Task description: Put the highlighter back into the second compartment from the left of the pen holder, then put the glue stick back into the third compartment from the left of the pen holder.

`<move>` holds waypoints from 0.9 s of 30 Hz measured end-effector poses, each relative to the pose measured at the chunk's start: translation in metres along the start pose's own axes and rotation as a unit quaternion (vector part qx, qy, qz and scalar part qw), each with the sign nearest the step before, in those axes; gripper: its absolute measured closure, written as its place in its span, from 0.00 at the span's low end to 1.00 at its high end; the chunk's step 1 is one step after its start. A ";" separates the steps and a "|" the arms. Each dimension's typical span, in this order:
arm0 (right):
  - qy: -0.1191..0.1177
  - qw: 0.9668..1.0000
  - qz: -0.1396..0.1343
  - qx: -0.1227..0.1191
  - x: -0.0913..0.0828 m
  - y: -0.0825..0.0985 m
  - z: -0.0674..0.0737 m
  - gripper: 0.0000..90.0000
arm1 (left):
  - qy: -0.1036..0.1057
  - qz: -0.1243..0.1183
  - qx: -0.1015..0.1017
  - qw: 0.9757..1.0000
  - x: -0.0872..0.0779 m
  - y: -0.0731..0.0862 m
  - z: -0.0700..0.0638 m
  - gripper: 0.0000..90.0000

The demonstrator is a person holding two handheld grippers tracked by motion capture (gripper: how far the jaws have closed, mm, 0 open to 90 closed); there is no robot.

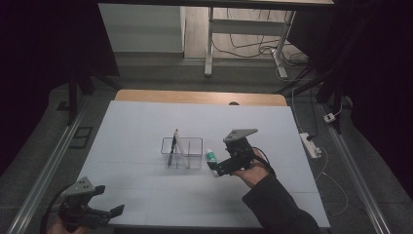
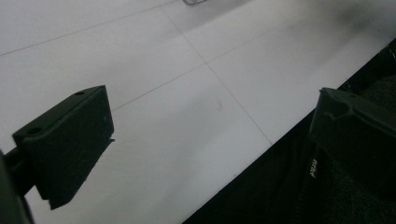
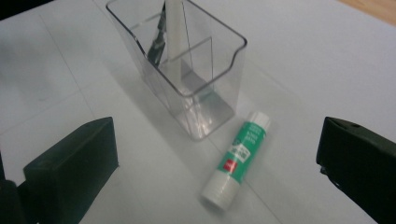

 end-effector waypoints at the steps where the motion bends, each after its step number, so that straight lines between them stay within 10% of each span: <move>1: 0.001 1.000 0.003 0.002 0.000 0.003 0.000 0.00 | 0.000 0.000 0.000 1.000 0.000 0.000 0.000 0.00; 27: 0.023 0.997 0.076 -0.003 0.023 0.022 -0.020 0.06 | 0.002 0.001 0.000 1.000 0.000 0.000 0.000 0.00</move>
Point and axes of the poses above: each handheld gripper's, and its own axes: x roughly forward along the jaws, y roughly out of its underside, z roughly to its left, the point moved 2 cm from there along x, roughly forward along the jaws, and after that the axes turned 7 degrees about -x, right-handed, at the moved point
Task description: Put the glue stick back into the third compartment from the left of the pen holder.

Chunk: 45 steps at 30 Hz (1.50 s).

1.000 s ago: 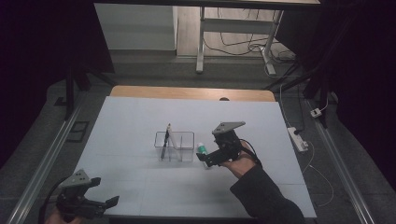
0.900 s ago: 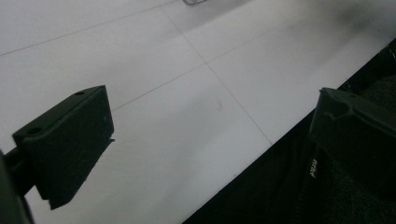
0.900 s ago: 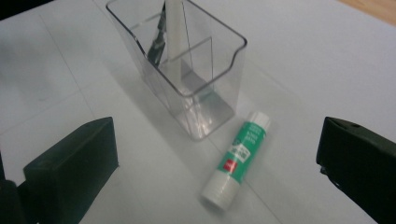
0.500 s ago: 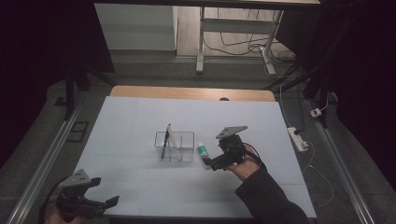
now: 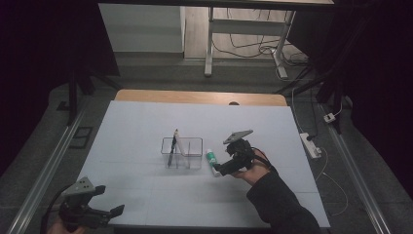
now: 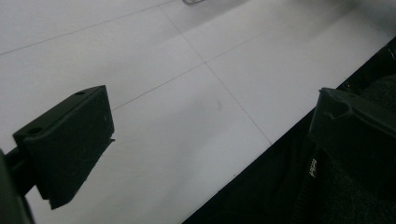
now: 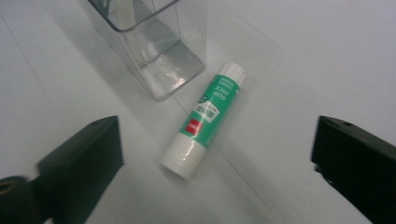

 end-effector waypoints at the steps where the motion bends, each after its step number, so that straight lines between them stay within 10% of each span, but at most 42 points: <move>1: 0.000 1.000 0.002 0.001 0.001 0.000 -0.001 0.08 | 0.000 0.000 0.000 1.000 0.000 0.000 0.000 0.00; 18: -0.054 0.997 0.051 -0.010 0.016 0.016 -0.009 0.99 | 0.000 0.001 0.002 1.000 0.000 0.000 0.000 0.00; 45: -0.121 0.986 0.091 -0.070 0.044 0.011 0.025 0.99 | -0.001 0.003 0.003 1.000 0.001 0.000 -0.001 0.00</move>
Point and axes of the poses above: each handheld gripper's, and its own axes: x roughly forward along the jaws, y roughly out of its underside, z roughly to its left, the point moved 2 cm from there along x, roughly forward along the jaws, and after that the axes turned 7 degrees about -x, right-handed, at the moved point
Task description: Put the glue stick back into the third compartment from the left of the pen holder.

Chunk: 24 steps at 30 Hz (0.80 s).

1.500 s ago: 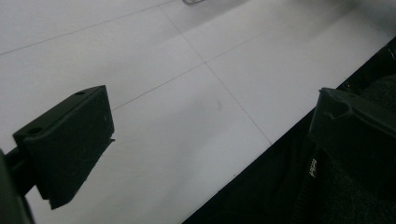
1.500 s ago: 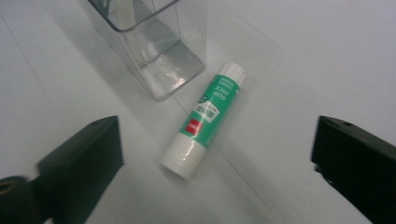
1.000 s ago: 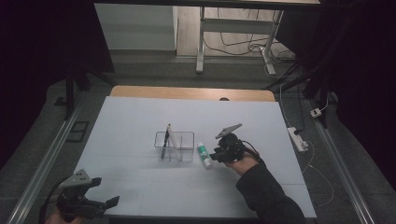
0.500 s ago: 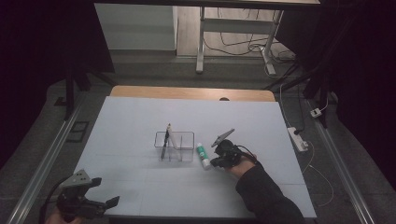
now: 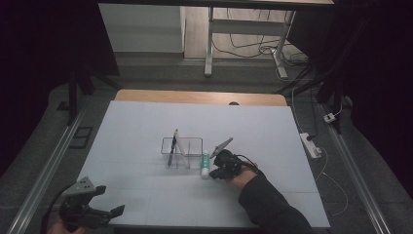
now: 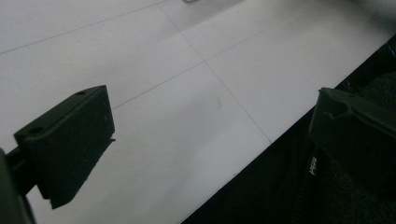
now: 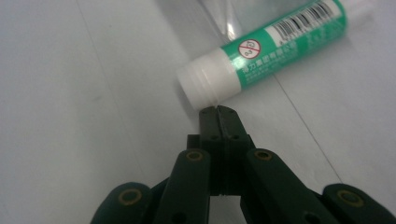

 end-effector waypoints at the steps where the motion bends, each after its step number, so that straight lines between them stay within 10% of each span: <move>1: -0.002 1.000 0.000 -0.003 0.001 -0.001 0.001 0.99 | 0.000 0.000 0.000 1.000 0.000 0.000 0.000 0.00; 24: -0.009 0.999 -0.013 -0.043 0.024 -0.040 0.022 0.99 | 0.000 0.000 0.001 1.000 0.000 0.000 0.000 0.00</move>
Point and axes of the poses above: each handheld gripper's, and its own axes: x roughly forward along the jaws, y roughly out of its underside, z roughly to its left, the point moved 2 cm from there along x, roughly forward along the jaws, and after that the axes turned 7 degrees about -x, right-handed, at the moved point
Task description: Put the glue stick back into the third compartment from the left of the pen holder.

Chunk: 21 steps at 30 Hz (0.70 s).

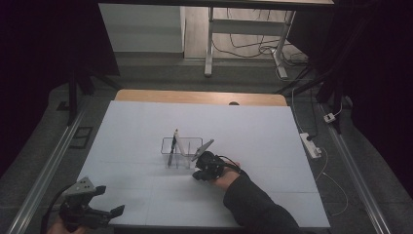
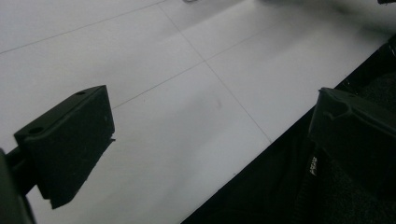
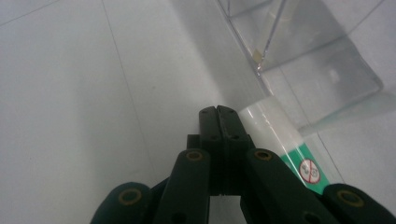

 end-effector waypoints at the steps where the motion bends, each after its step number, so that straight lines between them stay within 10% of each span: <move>1: 0.001 1.000 0.001 -0.001 0.000 0.000 0.000 0.99 | 0.000 0.000 0.000 1.000 0.000 0.000 0.000 0.00; 13: 0.022 0.999 -0.022 0.025 -0.043 0.004 -0.013 0.59 | -0.001 0.000 0.000 1.000 0.000 0.000 0.000 0.00; 21: 0.030 0.999 0.012 0.039 -0.032 0.012 -0.026 0.18 | -0.001 0.001 -0.001 1.000 0.000 0.000 0.000 0.00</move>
Point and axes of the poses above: each handheld gripper's, and its own axes: x roughly forward along the jaws, y roughly out of its underside, z roughly to its left, the point moved 2 cm from there along x, roughly forward along the jaws, and after that the axes turned 7 degrees about -x, right-handed, at the moved point
